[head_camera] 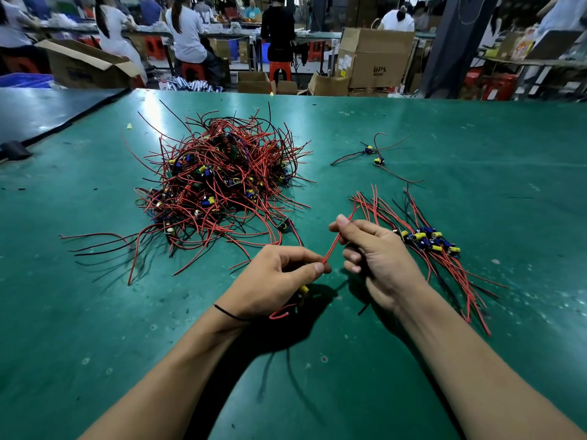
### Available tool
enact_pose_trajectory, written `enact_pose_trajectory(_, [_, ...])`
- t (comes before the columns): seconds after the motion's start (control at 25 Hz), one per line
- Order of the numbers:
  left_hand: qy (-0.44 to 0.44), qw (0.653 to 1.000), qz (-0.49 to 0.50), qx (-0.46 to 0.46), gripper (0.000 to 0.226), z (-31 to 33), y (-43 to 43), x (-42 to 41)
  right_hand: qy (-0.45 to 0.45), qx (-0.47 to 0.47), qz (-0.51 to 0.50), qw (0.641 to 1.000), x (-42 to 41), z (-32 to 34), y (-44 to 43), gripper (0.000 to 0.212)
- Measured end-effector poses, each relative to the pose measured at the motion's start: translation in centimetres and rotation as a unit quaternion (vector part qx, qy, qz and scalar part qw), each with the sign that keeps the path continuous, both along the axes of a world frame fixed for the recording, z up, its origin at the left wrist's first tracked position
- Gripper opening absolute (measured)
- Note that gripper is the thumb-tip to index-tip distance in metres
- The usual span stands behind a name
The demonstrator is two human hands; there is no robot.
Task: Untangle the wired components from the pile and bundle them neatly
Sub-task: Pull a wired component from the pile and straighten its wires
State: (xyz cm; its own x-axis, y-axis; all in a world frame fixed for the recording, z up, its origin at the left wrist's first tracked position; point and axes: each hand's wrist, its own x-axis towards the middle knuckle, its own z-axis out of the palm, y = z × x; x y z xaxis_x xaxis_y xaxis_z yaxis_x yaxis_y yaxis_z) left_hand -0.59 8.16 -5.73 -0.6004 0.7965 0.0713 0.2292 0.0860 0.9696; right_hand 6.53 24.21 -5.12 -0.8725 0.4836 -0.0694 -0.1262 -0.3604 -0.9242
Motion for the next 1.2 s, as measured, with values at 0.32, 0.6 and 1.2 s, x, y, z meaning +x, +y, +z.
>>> enact_pose_trajectory(0.32, [-0.016,1.000,-0.020,-0.010,0.014,0.2,-0.3,0.0,-0.023,-0.155,-0.030,0.987,0.1,1.3,0.7,0.035])
enact_pose_trajectory(0.6, [0.001,0.999,-0.028,-0.027,0.013,0.2,-0.3,0.0,-0.049,-0.190,0.046,0.979,0.5,1.6,1.2,0.029])
enact_pose_trajectory(1.2, [-0.031,0.997,-0.052,-0.052,0.009,0.4,-0.5,0.5,-0.092,-0.159,-0.031,0.982,-0.2,1.0,1.1,0.032])
